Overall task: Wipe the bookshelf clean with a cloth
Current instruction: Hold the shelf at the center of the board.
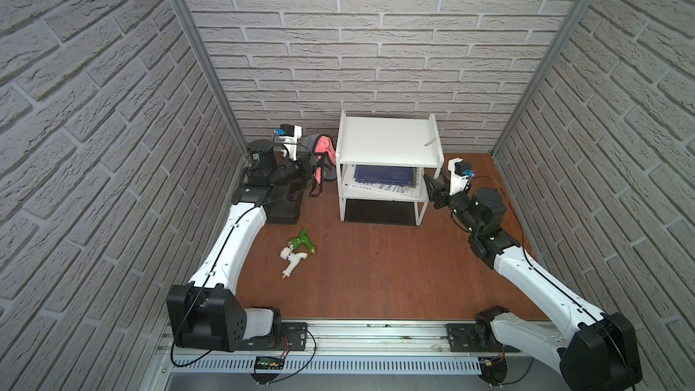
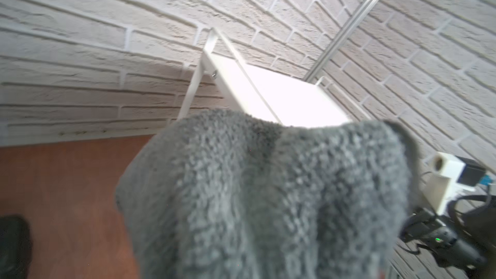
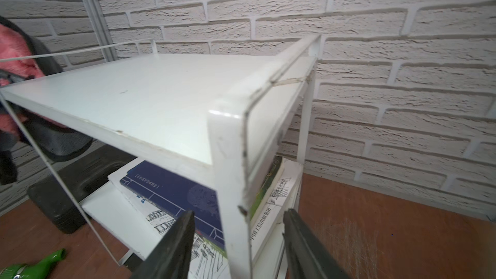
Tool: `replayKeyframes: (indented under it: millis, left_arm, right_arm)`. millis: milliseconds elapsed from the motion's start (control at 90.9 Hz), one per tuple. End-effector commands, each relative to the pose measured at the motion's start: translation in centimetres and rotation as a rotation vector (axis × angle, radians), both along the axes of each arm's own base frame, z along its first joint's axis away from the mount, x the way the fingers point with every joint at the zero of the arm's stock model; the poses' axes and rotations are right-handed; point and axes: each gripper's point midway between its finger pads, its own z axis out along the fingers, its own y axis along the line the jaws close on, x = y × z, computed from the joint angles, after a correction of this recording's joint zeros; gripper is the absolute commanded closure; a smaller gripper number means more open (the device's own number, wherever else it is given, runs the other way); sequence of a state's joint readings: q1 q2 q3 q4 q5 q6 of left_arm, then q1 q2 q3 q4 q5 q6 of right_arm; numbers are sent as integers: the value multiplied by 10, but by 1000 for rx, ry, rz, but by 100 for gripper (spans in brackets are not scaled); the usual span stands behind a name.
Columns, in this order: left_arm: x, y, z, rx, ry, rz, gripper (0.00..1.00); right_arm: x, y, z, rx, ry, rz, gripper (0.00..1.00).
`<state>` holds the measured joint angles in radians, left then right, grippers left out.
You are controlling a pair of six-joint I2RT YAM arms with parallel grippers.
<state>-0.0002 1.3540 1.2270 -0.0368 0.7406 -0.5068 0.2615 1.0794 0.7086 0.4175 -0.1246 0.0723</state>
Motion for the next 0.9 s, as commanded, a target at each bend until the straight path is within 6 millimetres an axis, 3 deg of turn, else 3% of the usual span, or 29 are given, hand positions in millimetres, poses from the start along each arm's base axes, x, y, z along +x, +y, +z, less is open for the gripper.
replayKeyframes:
  millis: [0,99,198,330,429,550,605,671,726,891]
  left_arm:
    - [3,-16,29,-13,-121,-162,100]
    - [36,-14,23,14,-69,-148,100]
    - [75,-1,17,91,-67,-61,100]
    - [111,7,30,128,-136,22,100]
    - [138,1,44,132,-212,30,100]
    - [150,-11,61,50,-273,-25,100]
    - [146,-13,64,48,-259,-40,100]
    - [127,-16,68,45,-264,-80,100]
    - [95,-22,72,22,-290,-138,100]
    - [-9,-30,48,11,-323,-253,100]
  right_arm:
    - [-5,18,18,-22,-75,115,46]
    - [2,13,16,-34,-63,79,50]
    - [6,9,14,-38,-44,57,69]
    - [5,10,5,-46,-15,72,84]
    - [5,11,4,-41,-6,81,96]
    - [6,14,4,-35,1,103,97]
    - [6,15,4,-30,6,109,97]
    - [7,15,3,-26,10,106,97]
    - [7,14,1,-21,14,98,97]
    - [9,13,-4,-3,28,95,97]
